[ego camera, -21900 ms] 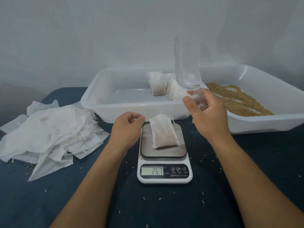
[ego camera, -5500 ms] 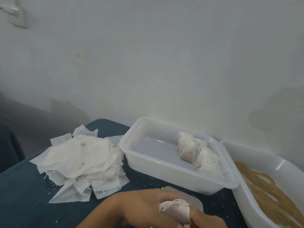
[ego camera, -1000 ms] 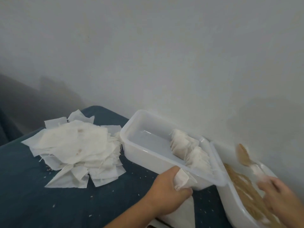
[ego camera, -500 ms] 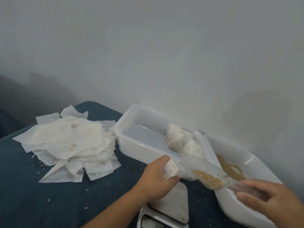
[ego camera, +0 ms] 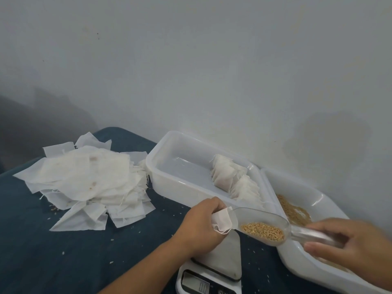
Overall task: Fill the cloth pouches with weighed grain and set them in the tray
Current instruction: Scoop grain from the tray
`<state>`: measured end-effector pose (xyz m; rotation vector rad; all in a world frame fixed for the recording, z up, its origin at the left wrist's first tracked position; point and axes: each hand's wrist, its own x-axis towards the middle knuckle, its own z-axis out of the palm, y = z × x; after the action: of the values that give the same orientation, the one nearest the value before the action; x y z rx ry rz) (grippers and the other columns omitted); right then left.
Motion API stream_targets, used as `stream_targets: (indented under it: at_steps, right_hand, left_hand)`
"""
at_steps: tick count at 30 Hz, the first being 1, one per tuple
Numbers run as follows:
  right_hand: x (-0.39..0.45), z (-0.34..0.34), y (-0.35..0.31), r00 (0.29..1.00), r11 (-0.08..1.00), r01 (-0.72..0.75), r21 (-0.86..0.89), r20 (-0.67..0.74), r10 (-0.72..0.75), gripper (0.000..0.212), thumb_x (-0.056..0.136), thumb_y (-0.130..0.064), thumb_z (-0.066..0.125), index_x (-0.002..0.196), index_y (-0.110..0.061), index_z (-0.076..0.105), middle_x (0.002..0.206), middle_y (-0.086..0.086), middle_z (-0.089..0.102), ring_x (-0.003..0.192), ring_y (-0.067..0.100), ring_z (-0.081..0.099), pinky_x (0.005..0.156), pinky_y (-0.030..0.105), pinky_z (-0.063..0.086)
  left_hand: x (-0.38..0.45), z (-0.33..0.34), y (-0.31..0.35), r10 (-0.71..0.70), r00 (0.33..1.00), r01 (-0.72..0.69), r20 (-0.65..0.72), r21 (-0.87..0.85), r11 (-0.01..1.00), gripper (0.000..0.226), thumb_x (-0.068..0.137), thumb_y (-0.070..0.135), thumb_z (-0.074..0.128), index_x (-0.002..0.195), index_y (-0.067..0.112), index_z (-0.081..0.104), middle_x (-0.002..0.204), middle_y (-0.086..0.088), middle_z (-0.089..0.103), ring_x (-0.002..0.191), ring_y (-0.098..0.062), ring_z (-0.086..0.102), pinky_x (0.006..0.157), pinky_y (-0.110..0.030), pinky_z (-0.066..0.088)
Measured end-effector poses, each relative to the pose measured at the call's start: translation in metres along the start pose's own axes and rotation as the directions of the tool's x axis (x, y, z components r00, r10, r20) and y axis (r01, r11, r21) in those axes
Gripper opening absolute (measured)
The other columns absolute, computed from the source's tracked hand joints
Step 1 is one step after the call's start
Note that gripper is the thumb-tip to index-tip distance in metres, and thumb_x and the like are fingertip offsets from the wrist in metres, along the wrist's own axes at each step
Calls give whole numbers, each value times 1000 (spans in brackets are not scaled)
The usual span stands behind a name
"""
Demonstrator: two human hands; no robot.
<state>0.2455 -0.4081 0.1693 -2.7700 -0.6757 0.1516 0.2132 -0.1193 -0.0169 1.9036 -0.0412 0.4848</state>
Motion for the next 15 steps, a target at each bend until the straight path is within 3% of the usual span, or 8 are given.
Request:
stream_targets:
  at_steps: [6, 15]
  right_hand:
    - [1, -14, -20, 997, 997, 21, -79, 80, -14, 59, 53, -94, 68, 100, -58, 75, 84, -16, 77, 71, 7, 73, 69, 26, 59]
    - [6, -29, -40, 992, 988, 50, -147, 122, -32, 52, 59, -87, 72, 97, -53, 77, 78, -14, 76, 67, 9, 70, 62, 23, 55]
  left_hand:
    - [1, 2, -3, 51, 999, -51, 17, 1, 999, 33, 80, 40, 81, 98, 41, 53, 100, 22, 59, 93, 2, 60, 74, -19, 56]
    - [1, 2, -3, 56, 998, -54, 32, -47, 997, 31, 79, 37, 81, 95, 40, 56, 95, 16, 63, 88, -4, 63, 70, -23, 57]
